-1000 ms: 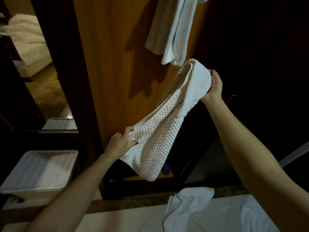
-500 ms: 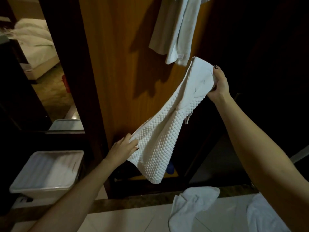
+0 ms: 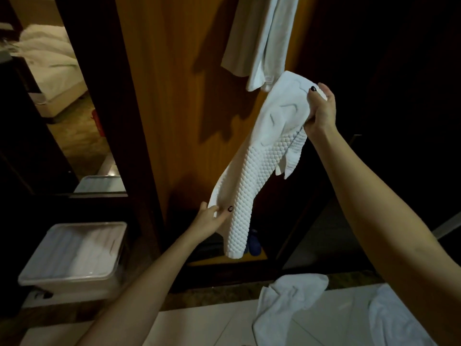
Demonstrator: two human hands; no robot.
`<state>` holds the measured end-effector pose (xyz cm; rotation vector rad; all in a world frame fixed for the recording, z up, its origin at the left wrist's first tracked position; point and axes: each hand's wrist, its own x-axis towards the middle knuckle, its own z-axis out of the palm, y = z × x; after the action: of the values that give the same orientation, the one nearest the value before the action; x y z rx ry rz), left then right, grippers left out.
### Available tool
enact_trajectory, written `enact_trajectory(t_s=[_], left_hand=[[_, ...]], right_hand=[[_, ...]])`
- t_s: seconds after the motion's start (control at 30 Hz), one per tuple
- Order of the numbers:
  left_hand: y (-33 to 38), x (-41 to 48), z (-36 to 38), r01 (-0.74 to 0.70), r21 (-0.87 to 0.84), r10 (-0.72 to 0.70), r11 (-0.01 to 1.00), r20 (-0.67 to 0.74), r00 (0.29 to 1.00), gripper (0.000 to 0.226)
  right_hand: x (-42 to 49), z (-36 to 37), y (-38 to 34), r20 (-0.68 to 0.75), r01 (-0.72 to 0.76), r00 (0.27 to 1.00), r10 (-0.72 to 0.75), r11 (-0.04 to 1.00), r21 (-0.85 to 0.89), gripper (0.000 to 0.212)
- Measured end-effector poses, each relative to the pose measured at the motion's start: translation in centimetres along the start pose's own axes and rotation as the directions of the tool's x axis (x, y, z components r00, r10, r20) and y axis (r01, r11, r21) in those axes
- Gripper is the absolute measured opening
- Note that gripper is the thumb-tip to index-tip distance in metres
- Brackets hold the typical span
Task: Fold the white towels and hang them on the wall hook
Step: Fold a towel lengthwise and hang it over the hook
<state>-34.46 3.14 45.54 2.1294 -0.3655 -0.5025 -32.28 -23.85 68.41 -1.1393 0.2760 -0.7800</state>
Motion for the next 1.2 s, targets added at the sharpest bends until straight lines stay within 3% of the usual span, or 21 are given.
enact_trajectory(t_s=[0.13,0.3,0.4,0.47,0.6,0.77,0.83,0.9,1.0,1.1,1.2], left_hand=[[1.0,0.1,3.1,0.022,-0.153,0.000,0.988,0.138,0.990,0.078],[1.5,1.0,4.4,0.021,-0.073,-0.031,0.997,-0.136,0.990,0.060],[0.6,1.1,2.7,0.007,-0.171,-0.030,0.985,-0.134,0.991,0.052],[0.4,1.0,1.5,-0.016,-0.277,-0.026,0.961,-0.150,0.988,0.059],[2.6,1.2,0.0,-0.075,-0.039,0.057,0.996,-0.330,0.942,0.070],[4.8,1.8,-3.8,-0.197,-0.065,0.143,0.978,-0.479,0.866,0.047],[5.5,1.6,-5.6,-0.224,-0.036,0.174,0.974,-0.513,0.841,0.051],[7.1,1.7,-6.5,-0.164,0.025,0.153,0.986,-0.517,0.842,0.070],[10.2,2.0,-5.5,-0.011,0.309,0.183,0.951,-0.533,0.826,0.086],[11.3,2.3,-4.1,0.004,0.360,0.217,0.933,-0.572,0.791,0.070],[10.0,2.8,-5.0,-0.104,0.244,0.229,0.964,-0.570,0.789,0.038]], right_hand=[[-0.7,1.9,-0.3,0.010,0.035,0.999,-0.035,0.999,0.022,0.033],[-1.0,3.5,-1.2,0.007,0.063,0.998,-0.063,0.998,0.012,0.030],[-0.5,3.3,-2.3,-0.020,0.071,0.997,-0.071,0.997,0.001,0.030],[-0.1,2.9,-2.9,-0.039,0.077,0.996,-0.077,0.997,0.003,0.030],[0.0,2.7,-3.7,-0.060,0.090,0.994,-0.089,0.996,0.015,0.031],[0.9,2.2,-5.8,-0.126,0.130,0.984,-0.124,0.991,0.043,0.034],[1.3,1.7,-6.5,-0.152,0.145,0.979,-0.135,0.988,0.053,0.035],[1.5,1.7,-6.8,-0.162,0.159,0.976,-0.147,0.985,0.067,0.036],[1.3,2.8,-7.0,-0.156,0.172,0.975,-0.156,0.980,0.096,0.036],[1.1,3.6,-7.4,-0.133,0.171,0.979,-0.155,0.978,0.122,0.032],[1.5,3.1,-8.4,-0.137,0.166,0.979,-0.148,0.978,0.129,0.029]])
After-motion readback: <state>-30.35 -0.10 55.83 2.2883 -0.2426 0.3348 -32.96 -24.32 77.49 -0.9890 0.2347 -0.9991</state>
